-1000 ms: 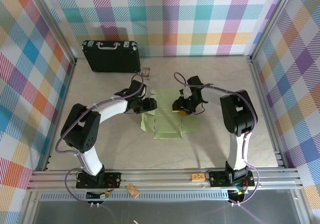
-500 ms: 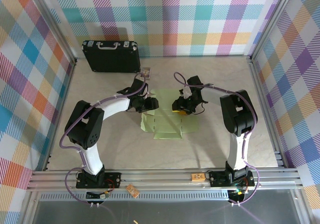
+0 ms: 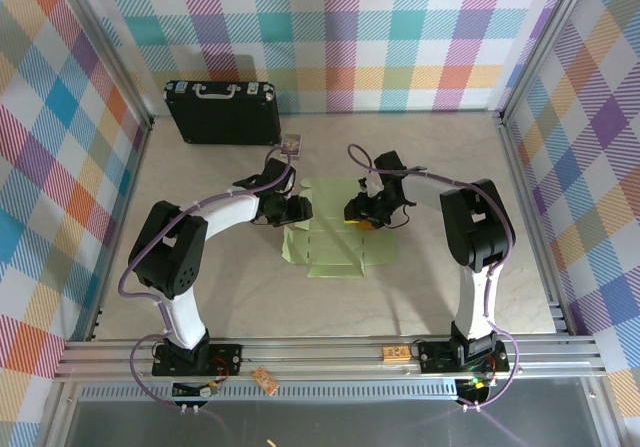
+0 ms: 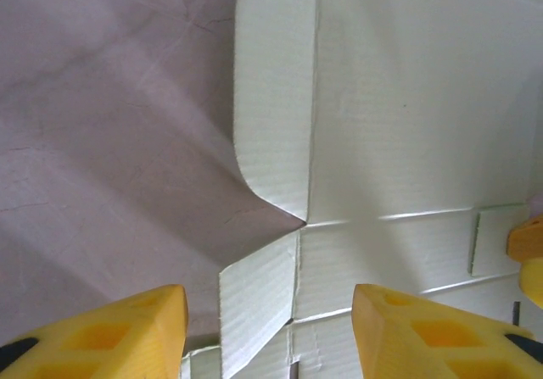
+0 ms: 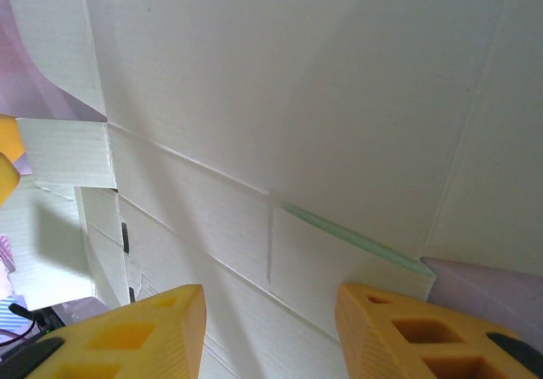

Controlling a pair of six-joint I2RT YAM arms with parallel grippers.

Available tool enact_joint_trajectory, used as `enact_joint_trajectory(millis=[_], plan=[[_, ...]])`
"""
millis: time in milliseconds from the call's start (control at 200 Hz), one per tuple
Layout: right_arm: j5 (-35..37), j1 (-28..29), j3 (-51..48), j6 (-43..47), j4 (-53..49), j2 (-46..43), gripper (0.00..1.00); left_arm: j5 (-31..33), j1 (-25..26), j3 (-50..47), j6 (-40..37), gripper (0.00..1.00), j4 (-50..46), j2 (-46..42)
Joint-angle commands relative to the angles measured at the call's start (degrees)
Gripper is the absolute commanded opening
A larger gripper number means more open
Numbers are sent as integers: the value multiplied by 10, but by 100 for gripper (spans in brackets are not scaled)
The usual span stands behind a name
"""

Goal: Fold the paper box

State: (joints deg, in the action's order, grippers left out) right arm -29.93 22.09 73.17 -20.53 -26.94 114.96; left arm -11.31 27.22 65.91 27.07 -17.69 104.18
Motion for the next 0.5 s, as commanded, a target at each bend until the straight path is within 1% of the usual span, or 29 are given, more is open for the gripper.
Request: enact_joint_trajectory(millis=[0,115,135,270,495], plan=[[45,2,-25,-3,-17,44,47,-40,1,1,-7,52,13,-21],[45,3,-25,-2,-18,45,47,-57,5,6,-7,50,13,-21],[45,2,-25,-2,-17,44,47,-61,6,8,-6,50,31,-19],[45,2,-25,-2,-18,45,47,-85,13,16,-3,50,37,-9],[45,2,-25,-2,-17,45,47,-107,23,24,6,49,58,2]])
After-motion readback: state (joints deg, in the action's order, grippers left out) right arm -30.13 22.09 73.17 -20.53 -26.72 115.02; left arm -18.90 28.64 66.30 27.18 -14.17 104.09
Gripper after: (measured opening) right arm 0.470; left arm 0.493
